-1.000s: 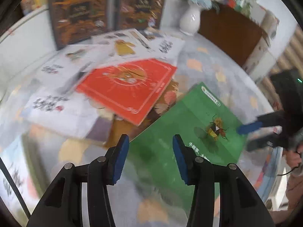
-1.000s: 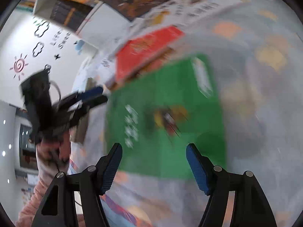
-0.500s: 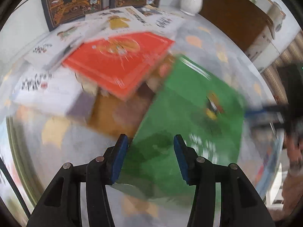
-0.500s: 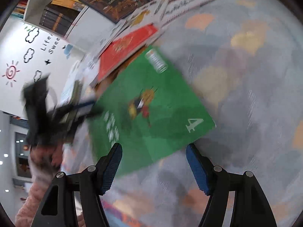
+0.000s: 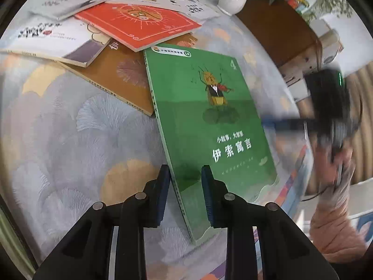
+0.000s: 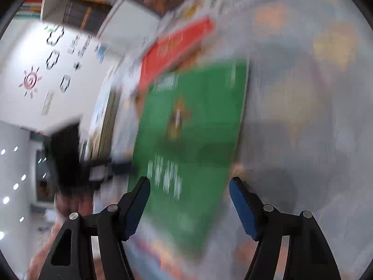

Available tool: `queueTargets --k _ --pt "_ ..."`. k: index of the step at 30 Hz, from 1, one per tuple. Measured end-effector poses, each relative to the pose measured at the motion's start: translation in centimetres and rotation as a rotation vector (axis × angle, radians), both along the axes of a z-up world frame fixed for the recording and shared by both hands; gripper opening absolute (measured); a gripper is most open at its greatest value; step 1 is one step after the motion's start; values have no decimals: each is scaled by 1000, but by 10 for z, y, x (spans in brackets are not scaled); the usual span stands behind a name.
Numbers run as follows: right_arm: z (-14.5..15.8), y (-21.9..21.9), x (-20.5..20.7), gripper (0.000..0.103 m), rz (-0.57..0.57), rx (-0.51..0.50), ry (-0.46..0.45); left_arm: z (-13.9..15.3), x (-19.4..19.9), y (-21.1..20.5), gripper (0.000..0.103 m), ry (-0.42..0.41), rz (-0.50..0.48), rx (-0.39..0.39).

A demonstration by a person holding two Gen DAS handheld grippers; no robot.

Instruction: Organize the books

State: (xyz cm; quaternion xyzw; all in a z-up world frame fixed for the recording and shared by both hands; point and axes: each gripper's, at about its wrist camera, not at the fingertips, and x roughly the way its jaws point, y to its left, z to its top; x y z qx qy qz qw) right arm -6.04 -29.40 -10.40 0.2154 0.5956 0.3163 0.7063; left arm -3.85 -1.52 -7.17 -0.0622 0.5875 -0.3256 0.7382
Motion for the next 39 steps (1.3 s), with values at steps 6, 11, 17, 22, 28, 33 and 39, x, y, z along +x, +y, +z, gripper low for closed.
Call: queueTargets --k 6,11,17,22,28,33,39 --pt "-2 8 -14 68 2 17 -69 -4 6 8 24 36 10 -72" --pt "2 3 -9 75 32 22 -82 -8 12 12 24 65 24 -120" --pt "-15 -34 -7 35 -8 158 -54 -10 9 19 20 51 38 -146" --pt "-35 -47 11 6 -3 250 25 -10 10 18 20 46 38 -134" --pt "-24 -32 16 7 -16 174 -24 -9 7 19 21 37 68 -121" --pt "-3 -15 -1 12 -8 24 -126 -1 0 12 20 4 85 -45" --pt "8 -1 -16 13 14 -27 -152 14 -16 3 21 -90 70 69"
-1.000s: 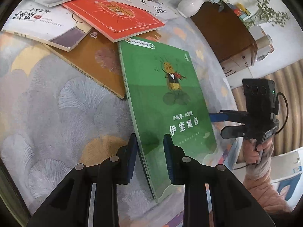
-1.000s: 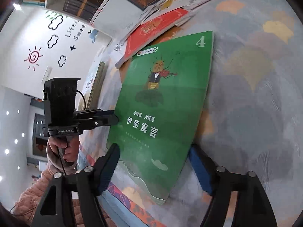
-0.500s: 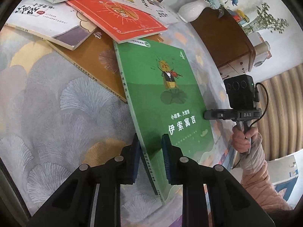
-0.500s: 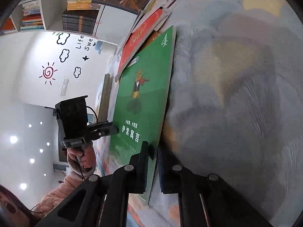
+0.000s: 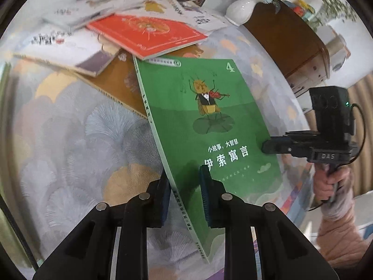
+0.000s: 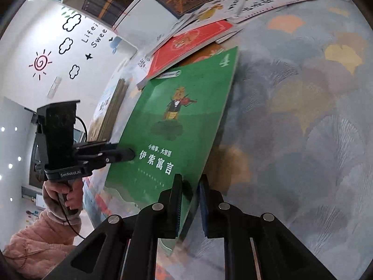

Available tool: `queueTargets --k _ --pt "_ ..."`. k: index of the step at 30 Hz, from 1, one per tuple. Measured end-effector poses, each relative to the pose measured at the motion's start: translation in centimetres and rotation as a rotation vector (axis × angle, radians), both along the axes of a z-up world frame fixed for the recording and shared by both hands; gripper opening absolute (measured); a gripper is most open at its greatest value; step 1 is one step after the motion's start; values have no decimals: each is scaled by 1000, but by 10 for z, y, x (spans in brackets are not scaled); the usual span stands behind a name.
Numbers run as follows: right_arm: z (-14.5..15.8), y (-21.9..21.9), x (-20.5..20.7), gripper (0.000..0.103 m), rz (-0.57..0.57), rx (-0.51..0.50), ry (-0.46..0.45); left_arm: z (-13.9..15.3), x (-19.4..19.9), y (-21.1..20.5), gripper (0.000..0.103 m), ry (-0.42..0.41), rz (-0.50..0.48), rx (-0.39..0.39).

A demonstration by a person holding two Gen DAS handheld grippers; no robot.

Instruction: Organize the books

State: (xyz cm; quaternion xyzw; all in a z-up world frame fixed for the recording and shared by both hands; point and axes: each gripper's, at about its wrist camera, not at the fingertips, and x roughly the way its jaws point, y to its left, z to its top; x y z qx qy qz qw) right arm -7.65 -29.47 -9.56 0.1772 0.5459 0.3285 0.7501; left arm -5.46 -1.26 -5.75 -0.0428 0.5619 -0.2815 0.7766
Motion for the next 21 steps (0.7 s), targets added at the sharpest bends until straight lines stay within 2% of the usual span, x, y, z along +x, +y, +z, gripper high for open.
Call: queueTargets --k 5,8,21 --pt "17 11 -17 13 19 -13 -62 10 -10 1 21 -40 -10 31" --pt "30 19 -29 13 23 -11 -103 15 -15 5 21 -35 -9 18" --pt "70 50 -50 15 55 -44 -229 58 -32 32 20 -142 28 -51"
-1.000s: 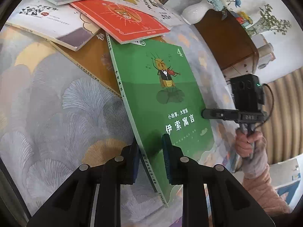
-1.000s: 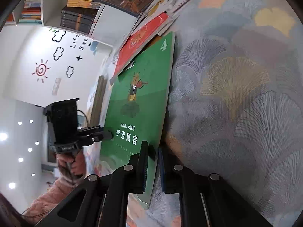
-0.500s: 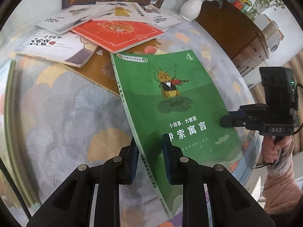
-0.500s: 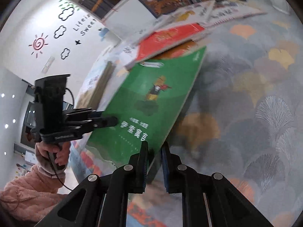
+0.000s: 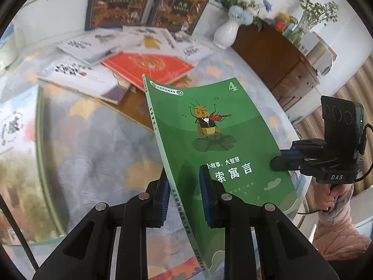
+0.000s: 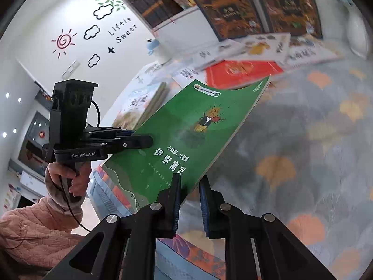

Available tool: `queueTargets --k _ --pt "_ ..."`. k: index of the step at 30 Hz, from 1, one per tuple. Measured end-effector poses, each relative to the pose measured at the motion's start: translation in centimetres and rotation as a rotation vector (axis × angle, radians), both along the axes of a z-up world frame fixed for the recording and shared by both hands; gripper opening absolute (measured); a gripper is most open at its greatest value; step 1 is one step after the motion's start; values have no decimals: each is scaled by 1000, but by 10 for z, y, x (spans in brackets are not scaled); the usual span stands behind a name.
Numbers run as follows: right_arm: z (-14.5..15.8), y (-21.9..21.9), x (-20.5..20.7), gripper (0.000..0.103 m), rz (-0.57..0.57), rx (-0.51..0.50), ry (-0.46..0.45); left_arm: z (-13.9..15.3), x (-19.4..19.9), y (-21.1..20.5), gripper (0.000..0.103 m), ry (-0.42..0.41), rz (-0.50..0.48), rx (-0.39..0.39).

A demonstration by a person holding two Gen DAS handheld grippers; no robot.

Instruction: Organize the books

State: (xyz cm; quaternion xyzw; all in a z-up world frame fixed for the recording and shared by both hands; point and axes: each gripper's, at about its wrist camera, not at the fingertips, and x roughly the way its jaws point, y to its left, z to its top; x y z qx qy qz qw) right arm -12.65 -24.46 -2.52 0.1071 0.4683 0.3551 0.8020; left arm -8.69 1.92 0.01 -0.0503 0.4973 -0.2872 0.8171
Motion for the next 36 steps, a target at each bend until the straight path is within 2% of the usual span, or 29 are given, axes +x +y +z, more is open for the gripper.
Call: queueTargets --k 11,16,20,27,32,36 --pt "48 59 28 15 84 25 -100 49 8 64 20 -132 114 -35" --pt "68 106 45 16 147 28 -144 71 10 109 20 -202 186 -32" --pt "73 148 57 16 188 29 -159 78 15 152 20 -224 239 -68" --pt "66 217 71 16 244 18 -173 64 20 218 20 -236 327 -88" --pt "42 258 82 16 276 4 -137 38 21 251 20 -226 363 -74" --pt "17 277 90 17 276 -4 -99 7 24 264 20 -225 393 -69"
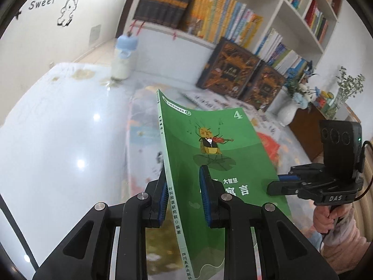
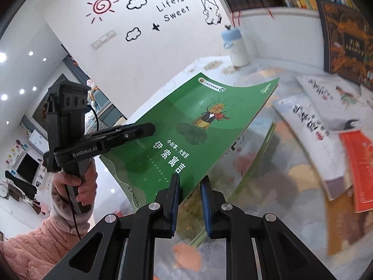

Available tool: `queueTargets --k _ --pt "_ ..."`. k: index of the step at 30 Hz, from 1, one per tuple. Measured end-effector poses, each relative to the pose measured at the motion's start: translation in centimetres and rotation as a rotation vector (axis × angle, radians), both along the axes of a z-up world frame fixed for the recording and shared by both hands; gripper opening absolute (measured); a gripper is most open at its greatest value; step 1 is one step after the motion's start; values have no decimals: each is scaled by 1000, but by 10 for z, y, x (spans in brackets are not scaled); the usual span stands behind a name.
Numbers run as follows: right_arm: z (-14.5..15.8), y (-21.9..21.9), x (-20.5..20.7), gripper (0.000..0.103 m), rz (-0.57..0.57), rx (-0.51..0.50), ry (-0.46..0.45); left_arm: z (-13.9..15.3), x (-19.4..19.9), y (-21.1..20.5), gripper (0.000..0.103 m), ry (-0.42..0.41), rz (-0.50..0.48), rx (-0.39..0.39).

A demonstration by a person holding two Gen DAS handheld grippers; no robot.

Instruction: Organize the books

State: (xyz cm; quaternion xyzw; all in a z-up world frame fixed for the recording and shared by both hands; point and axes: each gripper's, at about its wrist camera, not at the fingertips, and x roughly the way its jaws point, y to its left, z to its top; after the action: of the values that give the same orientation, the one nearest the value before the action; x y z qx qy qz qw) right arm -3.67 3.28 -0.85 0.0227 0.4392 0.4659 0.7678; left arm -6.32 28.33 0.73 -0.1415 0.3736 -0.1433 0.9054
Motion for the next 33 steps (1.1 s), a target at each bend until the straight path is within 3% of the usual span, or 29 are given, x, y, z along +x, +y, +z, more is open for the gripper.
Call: queueTargets --k 7,12,16,21,24,26,29,33 --pt "-33 10 13 17 -45 -67 58 -35 2 3 20 53 -14 -12" --pt "-40 13 17 17 -56 -78 80 -40 -1 0 20 54 4 58" --pt "-49 13 19 18 -68 -80 111 -44 -4 3 21 66 8 53" --pt "-52 12 23 21 -77 -54 135 -41 -5 1 26 89 56 101" --pt "-53 8 25 35 -82 -6 184 -36 -2 -2 31 104 107 160" --pt "-52 -3 28 60 -104 53 234 -30 -2 -3 31 117 120 149" --pt "-41 -23 25 60 -109 107 211 -13 -3 -12 31 89 143 155" --pt "-11 -67 28 60 -157 140 111 13 4 -37 36 45 126 131"
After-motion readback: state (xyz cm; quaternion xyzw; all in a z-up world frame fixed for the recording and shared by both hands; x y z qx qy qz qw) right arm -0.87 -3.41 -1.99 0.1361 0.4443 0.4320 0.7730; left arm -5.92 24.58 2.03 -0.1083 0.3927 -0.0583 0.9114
